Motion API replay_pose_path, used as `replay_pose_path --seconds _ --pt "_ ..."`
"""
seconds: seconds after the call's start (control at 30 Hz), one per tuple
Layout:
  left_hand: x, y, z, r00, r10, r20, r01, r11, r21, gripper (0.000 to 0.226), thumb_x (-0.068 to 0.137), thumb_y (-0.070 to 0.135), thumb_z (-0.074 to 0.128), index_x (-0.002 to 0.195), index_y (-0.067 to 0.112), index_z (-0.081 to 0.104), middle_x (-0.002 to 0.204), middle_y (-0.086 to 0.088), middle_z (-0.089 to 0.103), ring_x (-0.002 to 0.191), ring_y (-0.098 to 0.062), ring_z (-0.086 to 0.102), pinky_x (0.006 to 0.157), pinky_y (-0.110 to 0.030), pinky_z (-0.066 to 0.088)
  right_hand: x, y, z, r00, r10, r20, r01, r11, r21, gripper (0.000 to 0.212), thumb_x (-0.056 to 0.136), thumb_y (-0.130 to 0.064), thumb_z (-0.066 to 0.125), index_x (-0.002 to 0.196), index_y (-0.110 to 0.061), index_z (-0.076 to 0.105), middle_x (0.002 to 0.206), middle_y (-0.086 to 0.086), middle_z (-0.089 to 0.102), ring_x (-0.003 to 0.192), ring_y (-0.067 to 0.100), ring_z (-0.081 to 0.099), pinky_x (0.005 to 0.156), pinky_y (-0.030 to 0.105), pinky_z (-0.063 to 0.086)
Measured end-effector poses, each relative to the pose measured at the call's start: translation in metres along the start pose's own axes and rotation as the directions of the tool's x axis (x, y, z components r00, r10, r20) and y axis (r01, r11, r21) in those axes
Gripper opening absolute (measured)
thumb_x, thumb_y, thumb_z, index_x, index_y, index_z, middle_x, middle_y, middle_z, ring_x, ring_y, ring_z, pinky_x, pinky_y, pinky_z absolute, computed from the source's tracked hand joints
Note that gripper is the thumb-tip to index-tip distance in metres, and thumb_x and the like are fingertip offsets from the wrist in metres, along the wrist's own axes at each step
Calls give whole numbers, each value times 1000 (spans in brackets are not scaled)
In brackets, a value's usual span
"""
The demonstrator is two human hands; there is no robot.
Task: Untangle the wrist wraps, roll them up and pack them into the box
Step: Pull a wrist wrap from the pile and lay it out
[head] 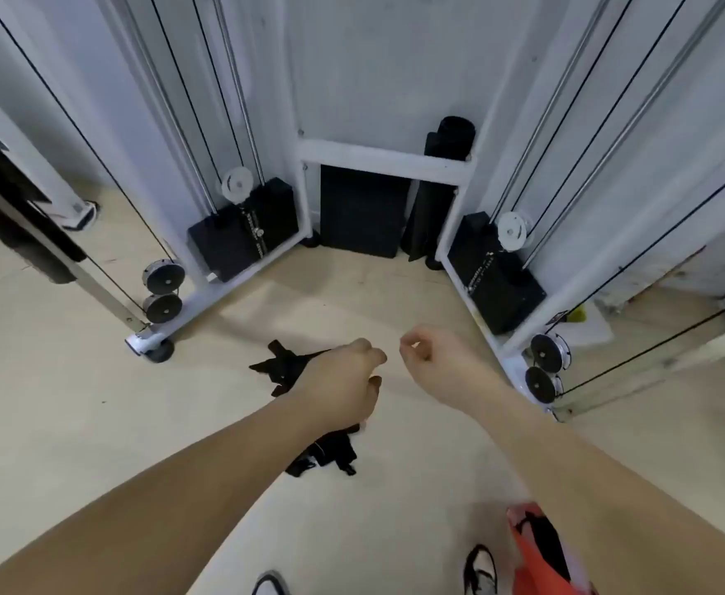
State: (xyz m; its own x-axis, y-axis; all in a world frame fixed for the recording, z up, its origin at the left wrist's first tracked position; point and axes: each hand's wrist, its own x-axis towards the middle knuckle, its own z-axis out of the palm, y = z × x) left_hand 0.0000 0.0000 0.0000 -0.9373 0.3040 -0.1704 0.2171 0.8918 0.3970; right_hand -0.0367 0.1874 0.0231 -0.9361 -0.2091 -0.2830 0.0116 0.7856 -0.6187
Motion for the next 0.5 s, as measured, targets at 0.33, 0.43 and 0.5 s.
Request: replay_pose_path --seconds 0.33,0.43,0.5 --pt "138 -27 150 963 -271 11 260 913 -314 38 103 24 59 140 17 63 116 3 68 96 -14 63 89 -25 49 146 167 10 955 212 209 -278 887 369 20 104 -18 58 108 -5 71 102 17 79 79 19 70 75 32 53" --pt "162 -59 222 950 -308 47 304 884 -357 35 103 23 60 137 14 66 122 1 70 105 -17 66 98 -33 54 185 218 70 948 241 206 -305 873 381 19 104 -17 57 105 -7 73 102 16 79 73 15 69 66 21 53" --pt "178 -90 279 942 -330 65 329 864 -381 34 103 22 60 135 15 68 121 0 72 105 -17 68 99 -34 55 211 253 124 942 255 218 -323 868 378 19 104 -18 56 103 -8 72 102 15 78 73 14 69 62 18 52"
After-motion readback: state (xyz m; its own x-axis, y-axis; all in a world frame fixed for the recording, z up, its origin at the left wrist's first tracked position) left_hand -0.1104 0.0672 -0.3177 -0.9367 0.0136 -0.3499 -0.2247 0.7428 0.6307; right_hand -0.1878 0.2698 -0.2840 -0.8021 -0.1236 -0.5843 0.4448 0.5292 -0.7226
